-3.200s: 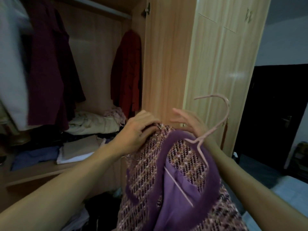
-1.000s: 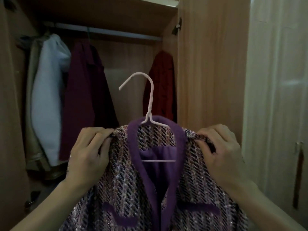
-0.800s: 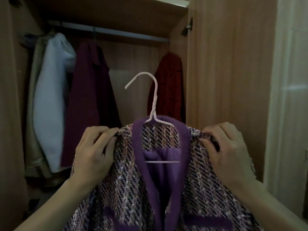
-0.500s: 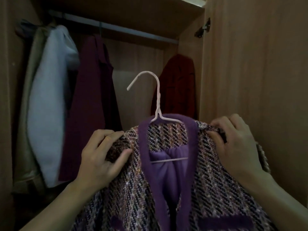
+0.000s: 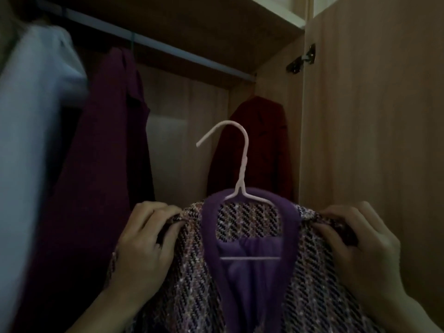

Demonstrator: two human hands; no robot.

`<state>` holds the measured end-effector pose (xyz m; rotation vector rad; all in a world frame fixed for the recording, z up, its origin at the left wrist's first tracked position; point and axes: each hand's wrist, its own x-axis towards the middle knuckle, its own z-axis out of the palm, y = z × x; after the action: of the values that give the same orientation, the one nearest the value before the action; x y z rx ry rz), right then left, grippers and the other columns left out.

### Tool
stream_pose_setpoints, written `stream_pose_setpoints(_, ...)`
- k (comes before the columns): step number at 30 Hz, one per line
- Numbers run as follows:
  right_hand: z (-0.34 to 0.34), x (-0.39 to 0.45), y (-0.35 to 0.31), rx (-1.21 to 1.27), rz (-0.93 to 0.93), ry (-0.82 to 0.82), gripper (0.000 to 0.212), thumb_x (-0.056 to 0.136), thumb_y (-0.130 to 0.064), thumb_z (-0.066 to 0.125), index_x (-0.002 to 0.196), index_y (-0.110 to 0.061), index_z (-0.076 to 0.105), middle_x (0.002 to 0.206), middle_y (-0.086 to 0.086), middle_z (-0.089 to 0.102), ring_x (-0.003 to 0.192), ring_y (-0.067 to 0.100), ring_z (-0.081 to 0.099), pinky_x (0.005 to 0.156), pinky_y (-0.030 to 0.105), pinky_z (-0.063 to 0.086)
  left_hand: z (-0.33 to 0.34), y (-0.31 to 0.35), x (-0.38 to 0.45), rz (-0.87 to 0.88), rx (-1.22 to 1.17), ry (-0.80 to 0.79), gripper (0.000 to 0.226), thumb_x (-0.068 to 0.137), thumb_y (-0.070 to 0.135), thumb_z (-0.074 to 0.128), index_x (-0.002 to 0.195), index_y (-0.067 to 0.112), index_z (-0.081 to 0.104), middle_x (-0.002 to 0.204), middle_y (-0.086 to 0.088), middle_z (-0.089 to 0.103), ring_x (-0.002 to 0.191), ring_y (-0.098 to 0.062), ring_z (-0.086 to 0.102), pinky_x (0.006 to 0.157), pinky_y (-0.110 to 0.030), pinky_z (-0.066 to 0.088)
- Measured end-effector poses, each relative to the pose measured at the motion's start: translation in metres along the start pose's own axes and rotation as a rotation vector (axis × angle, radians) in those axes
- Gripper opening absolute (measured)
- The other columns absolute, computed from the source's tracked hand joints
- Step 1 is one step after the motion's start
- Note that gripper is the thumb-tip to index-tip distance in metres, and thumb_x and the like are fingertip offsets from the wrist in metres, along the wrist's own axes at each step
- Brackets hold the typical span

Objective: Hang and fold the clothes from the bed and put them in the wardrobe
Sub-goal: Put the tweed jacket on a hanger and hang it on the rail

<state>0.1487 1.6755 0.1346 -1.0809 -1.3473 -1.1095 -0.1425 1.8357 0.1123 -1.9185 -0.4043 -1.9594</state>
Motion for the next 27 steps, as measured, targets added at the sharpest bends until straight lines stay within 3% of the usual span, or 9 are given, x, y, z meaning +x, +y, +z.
stream_pose_setpoints(4, 0.026, 0.013, 0.031, 0.001, -0.076, 0.085, 0.014, 0.084, -0.014, 0.070, 0.095, -0.004, 0.071, 0.092, 0.001, 0.059, 0.082, 0.013, 0.056, 0.075, 0.019, 0.046, 0.038, -0.019, 0.025, 0.070, 0.064, 0.057, 0.014, 0.092, 0.011, 0.062, 0.102, 0.003, 0.067, 0.099, -0.002, 0.057, 0.091, -0.014, 0.053, 0.089, -0.014, 0.039)
stream_pose_setpoints(10, 0.061, 0.056, 0.070, -0.005, -0.151, 0.096, 0.016, 0.089, -0.008, 0.063, 0.102, 0.000, 0.069, 0.095, 0.009, 0.061, 0.086, 0.023, 0.058, 0.073, 0.040, 0.051, 0.103, -0.057, 0.085, 0.138, 0.082, 0.101, 0.016, 0.093, 0.015, 0.062, 0.099, 0.001, 0.067, 0.096, -0.007, 0.057, 0.089, -0.021, 0.055, 0.085, -0.020, 0.042)
stream_pose_setpoints(15, 0.093, 0.095, 0.091, -0.024, -0.174, 0.052, 0.021, 0.091, -0.010, 0.056, 0.109, -0.007, 0.067, 0.099, 0.005, 0.057, 0.089, 0.025, 0.057, 0.074, 0.044, 0.051, 0.152, -0.091, 0.126, 0.122, 0.087, 0.201, 0.009, 0.087, 0.016, 0.066, 0.094, 0.010, 0.066, 0.094, 0.000, 0.058, 0.088, -0.022, 0.056, 0.080, -0.046, 0.048)
stream_pose_setpoints(19, 0.118, 0.126, 0.095, -0.067, -0.133, 0.032, 0.018, 0.090, -0.006, 0.062, 0.106, -0.012, 0.066, 0.096, 0.001, 0.054, 0.084, 0.023, 0.055, 0.069, 0.043, 0.050, 0.185, -0.116, 0.150, 0.070, 0.115, 0.233, 0.010, 0.083, 0.016, 0.068, 0.091, 0.011, 0.064, 0.089, -0.001, 0.059, 0.085, -0.025, 0.054, 0.078, -0.038, 0.041)
stream_pose_setpoints(23, 0.141, 0.150, 0.096, -0.125, -0.129, 0.060, 0.019, 0.087, -0.008, 0.067, 0.105, -0.015, 0.065, 0.092, -0.003, 0.050, 0.079, 0.019, 0.051, 0.064, 0.037, 0.048, 0.213, -0.142, 0.171, 0.017, 0.073, 0.243, 0.009, 0.085, 0.007, 0.070, 0.091, 0.007, 0.062, 0.090, -0.007, 0.057, 0.086, -0.029, 0.055, 0.075, -0.039, 0.042)
stream_pose_setpoints(27, 0.165, 0.173, 0.097, -0.210, -0.153, 0.112, 0.017, 0.086, -0.011, 0.067, 0.102, -0.016, 0.064, 0.089, -0.008, 0.044, 0.077, 0.017, 0.047, 0.062, 0.036, 0.044, 0.239, -0.171, 0.185, 0.046, 0.002, 0.289, 0.007, 0.091, 0.007, 0.060, 0.098, 0.006, 0.063, 0.095, -0.006, 0.056, 0.091, -0.025, 0.053, 0.078, -0.035, 0.041)
